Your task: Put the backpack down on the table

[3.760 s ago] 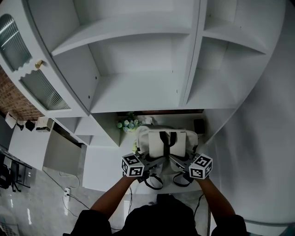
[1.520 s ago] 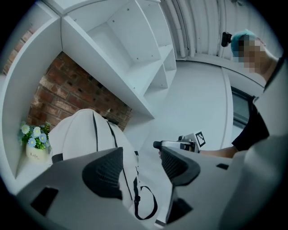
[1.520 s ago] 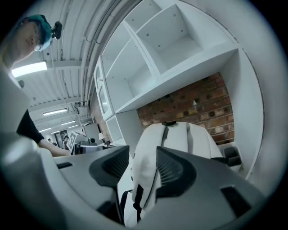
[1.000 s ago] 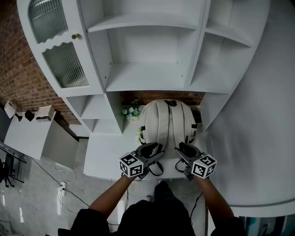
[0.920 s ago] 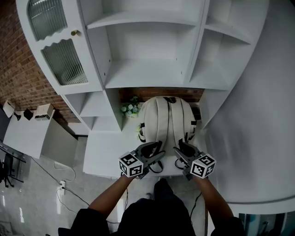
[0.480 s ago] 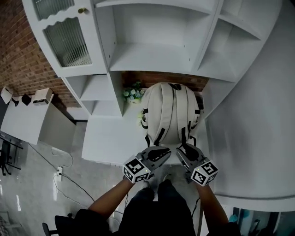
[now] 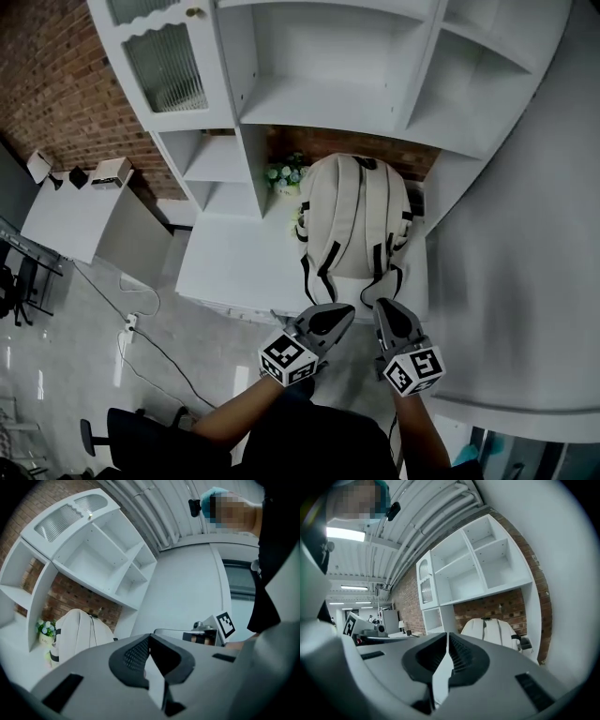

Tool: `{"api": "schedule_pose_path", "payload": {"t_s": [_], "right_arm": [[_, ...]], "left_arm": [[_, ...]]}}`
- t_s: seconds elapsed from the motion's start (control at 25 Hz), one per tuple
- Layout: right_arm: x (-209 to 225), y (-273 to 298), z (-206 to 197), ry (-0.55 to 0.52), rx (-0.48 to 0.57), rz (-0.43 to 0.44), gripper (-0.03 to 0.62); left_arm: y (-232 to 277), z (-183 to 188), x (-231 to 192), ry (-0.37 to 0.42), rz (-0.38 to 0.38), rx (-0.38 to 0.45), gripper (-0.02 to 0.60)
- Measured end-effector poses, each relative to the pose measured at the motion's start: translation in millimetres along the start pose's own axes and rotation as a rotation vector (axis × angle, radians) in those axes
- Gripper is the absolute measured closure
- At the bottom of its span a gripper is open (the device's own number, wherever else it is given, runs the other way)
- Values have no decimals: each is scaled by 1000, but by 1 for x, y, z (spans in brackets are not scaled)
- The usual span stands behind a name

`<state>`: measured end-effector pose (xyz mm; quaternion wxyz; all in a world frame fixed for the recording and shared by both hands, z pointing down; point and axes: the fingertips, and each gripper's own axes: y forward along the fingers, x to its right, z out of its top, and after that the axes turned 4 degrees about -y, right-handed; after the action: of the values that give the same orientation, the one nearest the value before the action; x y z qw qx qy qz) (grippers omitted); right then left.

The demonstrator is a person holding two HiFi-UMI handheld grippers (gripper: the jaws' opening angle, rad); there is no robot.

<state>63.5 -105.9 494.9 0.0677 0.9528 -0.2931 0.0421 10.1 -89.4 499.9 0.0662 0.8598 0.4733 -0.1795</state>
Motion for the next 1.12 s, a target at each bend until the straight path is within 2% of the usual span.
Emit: {"api": "schedule_pose_path", "payload": {"t_s": [0.12,0.24,0.44,0.56,0.64,0.88,1.12], "right_arm": [[-7,-28,-8,-13,-10,17,569],[-14,-56,-17,-36,-34,-10,569],[-26,-107,-29,-77,-48,-72,569],[-32,-138,-32,-96,-43,-110,571],[-39,-158,-38,-80,-44,-118,572],[-50,-206,-67,-71,-65,-145,577],[-55,-230,-75,-97,-87,-166,577]], "left_arm": [[2,-9,27,-6,69,10,565],[-2,-14,52,32,179,34,565],[-12,-26,100,150,323,58,565],[-21,-37,126,225,419,27,565],[-28,-48,142,243,465,4,565],[-42,-92,183,233,510,-2,565],[-40,-107,203,233,495,4,565]]}}
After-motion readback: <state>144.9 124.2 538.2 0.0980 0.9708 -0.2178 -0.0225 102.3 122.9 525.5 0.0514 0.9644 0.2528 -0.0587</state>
